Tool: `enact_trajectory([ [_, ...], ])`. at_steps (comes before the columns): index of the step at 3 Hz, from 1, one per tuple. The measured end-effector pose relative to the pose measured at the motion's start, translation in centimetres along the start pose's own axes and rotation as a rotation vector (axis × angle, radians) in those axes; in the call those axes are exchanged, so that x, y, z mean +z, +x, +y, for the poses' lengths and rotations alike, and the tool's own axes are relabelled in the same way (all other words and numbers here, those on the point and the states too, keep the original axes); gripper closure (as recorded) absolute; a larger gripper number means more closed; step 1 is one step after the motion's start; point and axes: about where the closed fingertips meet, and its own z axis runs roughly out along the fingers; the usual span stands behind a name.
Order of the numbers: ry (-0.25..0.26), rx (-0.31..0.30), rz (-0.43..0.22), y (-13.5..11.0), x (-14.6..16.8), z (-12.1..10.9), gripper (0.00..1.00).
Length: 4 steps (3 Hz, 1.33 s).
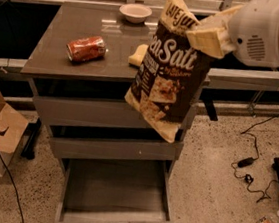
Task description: Pick brown chip bag from bottom drawer and place on counter
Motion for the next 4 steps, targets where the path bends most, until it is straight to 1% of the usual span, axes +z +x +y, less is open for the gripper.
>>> enact_trajectory([
  [1,0.005,-0.031,-0.026,-2.6,1.0,-1.8,1.00],
  [3,0.003,-0.088,-0.037,-6.6,4.1,-5.2,1.00],
  [4,-0.021,-0.104,-0.019,-7.3,7.1,-6.3,1.00],
])
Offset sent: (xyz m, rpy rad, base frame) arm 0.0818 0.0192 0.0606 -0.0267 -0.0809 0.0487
